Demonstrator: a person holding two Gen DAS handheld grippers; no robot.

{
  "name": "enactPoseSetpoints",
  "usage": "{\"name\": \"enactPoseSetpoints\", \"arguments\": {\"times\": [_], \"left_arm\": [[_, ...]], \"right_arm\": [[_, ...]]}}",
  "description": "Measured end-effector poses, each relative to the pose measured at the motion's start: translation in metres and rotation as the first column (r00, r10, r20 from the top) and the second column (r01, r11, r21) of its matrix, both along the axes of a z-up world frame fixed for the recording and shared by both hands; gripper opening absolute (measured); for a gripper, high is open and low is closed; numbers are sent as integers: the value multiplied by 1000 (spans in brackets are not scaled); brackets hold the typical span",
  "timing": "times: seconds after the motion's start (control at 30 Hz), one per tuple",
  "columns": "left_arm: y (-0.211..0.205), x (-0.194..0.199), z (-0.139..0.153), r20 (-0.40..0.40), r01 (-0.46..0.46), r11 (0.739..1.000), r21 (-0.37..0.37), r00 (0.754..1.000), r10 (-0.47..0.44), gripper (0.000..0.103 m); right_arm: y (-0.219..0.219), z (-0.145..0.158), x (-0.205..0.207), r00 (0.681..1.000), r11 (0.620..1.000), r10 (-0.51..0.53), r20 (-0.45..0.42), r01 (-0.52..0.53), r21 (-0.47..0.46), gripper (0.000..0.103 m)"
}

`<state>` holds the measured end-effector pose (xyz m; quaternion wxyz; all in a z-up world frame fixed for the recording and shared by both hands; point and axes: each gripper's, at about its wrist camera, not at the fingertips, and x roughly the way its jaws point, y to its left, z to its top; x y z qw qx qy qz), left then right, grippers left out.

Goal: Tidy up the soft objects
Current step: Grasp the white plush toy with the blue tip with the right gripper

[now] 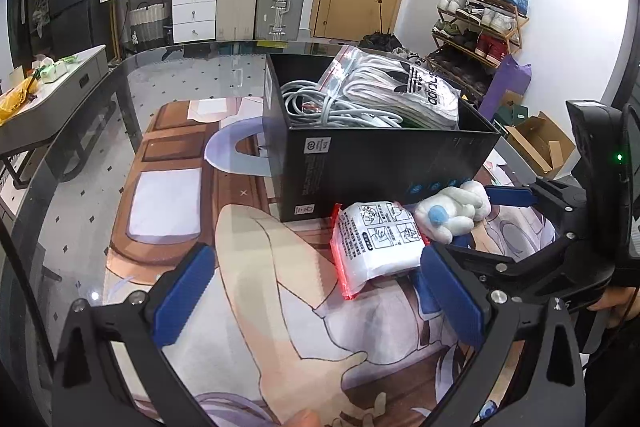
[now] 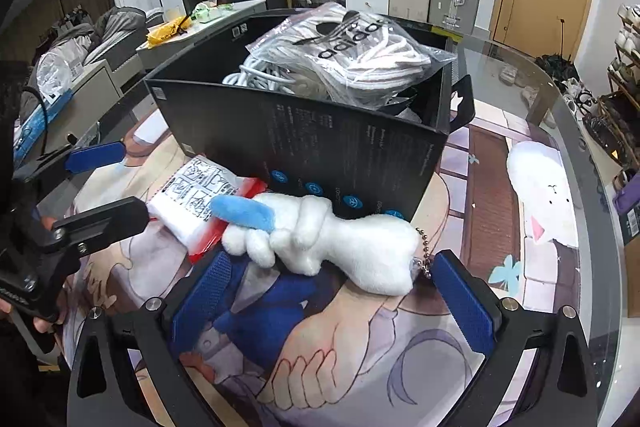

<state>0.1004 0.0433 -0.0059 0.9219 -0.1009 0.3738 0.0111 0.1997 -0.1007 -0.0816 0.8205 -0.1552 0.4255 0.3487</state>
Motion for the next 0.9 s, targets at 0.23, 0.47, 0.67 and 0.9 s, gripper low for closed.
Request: {"name": "enactPoseSetpoints", "arguments": {"times": [0.23,0.47,0.67,0.9], "left_arm": [[0,1,-2,-6,3,1000,5,1000,-3,103],[0,2,-4,-10,2,1000,7,1000,-2,103],[-1,2,-4,-12,4,1000,10,1000,-4,103],[-5,3,-4,-19,2,1000,21,1000,-2,103]], "right_arm": [[5,-2,5,1000,1000,-22,-11,22,15,102],[7,1,9,999,998,-46,-23,47,33,101],[0,3,4,999,998,-42,-18,43,47,87],[-18,6,-5,999,997,-28,-22,29,71,84]]}}
